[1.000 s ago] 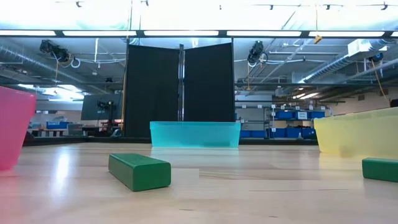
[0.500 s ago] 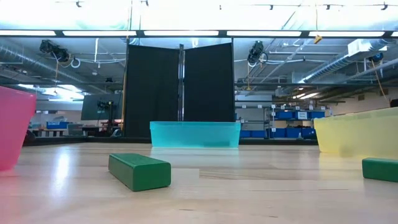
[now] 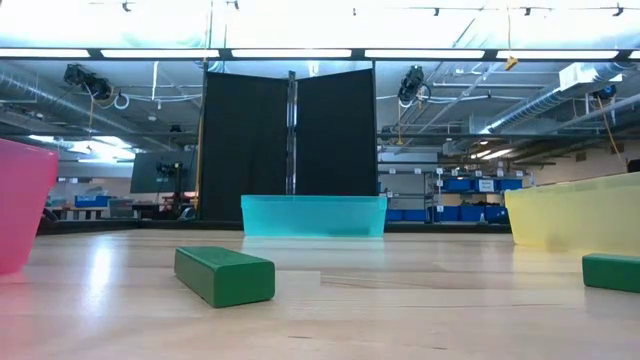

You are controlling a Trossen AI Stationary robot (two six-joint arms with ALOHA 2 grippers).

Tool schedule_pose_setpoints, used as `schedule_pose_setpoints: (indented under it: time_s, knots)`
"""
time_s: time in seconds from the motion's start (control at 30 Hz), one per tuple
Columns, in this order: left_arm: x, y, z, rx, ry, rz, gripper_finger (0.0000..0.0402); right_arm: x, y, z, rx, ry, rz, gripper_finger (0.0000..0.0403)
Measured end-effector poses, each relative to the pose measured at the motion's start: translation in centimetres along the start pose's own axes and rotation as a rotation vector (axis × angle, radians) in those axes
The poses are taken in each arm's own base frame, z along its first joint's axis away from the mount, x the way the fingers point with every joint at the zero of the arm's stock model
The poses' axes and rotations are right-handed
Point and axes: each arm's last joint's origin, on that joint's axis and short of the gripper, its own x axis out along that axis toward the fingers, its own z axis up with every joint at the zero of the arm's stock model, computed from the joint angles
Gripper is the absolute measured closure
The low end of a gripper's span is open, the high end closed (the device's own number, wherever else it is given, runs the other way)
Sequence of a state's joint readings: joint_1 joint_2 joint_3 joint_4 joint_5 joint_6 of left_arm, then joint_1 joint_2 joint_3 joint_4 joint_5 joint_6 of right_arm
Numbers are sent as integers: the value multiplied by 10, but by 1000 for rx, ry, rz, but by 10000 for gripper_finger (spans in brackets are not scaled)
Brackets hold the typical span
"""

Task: Sort blocks
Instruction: Put the pink block into the red bin

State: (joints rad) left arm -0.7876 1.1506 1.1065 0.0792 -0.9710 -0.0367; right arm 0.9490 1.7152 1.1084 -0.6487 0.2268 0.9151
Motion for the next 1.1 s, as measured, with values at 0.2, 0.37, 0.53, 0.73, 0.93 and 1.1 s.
schedule_pose_setpoints:
  time_s: [0.2,0.37,0.53,0.73,0.93,1.1]
  knots:
    - [0,0,0,-4,-2,0,244,20,-1,-4,-17,45,-12,124]
    - [0,0,0,-5,-3,-1,244,35,0,-8,-34,90,-28,120]
    - [0,0,0,-5,-2,-2,244,47,-3,-11,-33,125,-62,124]
    - [0,0,0,-4,-1,-3,244,60,-2,-14,-50,172,-68,161]
    - [0,0,0,-4,-1,-3,244,55,-2,-12,-35,150,-52,248]
    - [0,0,0,-3,-1,-3,244,50,-2,-11,-26,142,-40,288]
